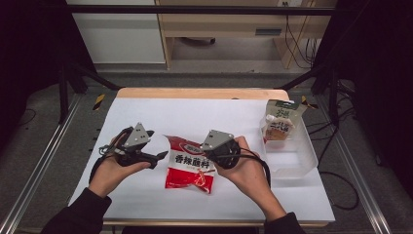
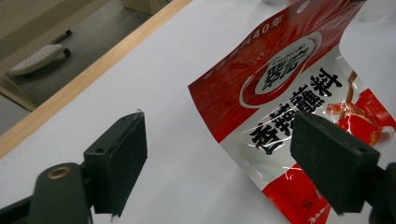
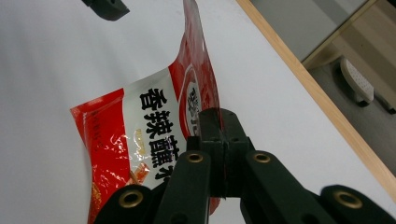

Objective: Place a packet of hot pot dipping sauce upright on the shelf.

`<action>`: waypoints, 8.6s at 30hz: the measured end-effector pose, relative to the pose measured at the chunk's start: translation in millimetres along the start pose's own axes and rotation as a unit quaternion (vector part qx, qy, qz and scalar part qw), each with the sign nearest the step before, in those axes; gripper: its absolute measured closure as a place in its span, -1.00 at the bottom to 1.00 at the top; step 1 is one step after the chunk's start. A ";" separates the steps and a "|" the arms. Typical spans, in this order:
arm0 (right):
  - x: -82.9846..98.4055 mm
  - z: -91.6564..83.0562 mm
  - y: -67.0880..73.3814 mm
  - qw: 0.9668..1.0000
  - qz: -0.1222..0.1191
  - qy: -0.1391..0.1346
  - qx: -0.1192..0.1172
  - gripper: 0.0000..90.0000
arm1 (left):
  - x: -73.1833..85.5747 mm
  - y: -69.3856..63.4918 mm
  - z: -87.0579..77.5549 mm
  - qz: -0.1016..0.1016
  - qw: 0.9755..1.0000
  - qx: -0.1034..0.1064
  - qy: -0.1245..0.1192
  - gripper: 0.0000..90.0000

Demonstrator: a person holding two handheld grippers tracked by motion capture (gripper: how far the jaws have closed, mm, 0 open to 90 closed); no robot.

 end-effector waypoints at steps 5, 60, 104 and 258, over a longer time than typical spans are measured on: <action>-4.9 -4.4 -1.5 1.000 -0.012 -0.005 -0.002 1.00 | -3.0 0.6 -0.2 0.009 1.000 0.007 0.002 -0.52; -8.3 -19.8 -4.1 0.986 -0.068 0.124 -0.089 0.21 | -31.2 -33.4 -17.1 0.094 0.990 0.106 -0.010 1.00; 2.1 -58.9 -72.1 0.989 -0.037 0.136 -0.037 1.00 | 57.4 -8.2 29.2 -0.097 0.995 0.028 -0.015 -0.70; 166.6 -131.9 -172.0 0.976 0.152 0.141 0.063 -0.30 | 96.7 -0.6 35.4 -0.133 0.991 0.006 0.001 -0.79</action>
Point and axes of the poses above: each handheld gripper's, and its own axes: z roughly forward along the jaws, x roughly out of its underside, y roughly to its left, the point moved 10 cm from there along z, roughly forward along the jaws, and after that the axes turned 12 degrees about y, right-handed, at the moved point
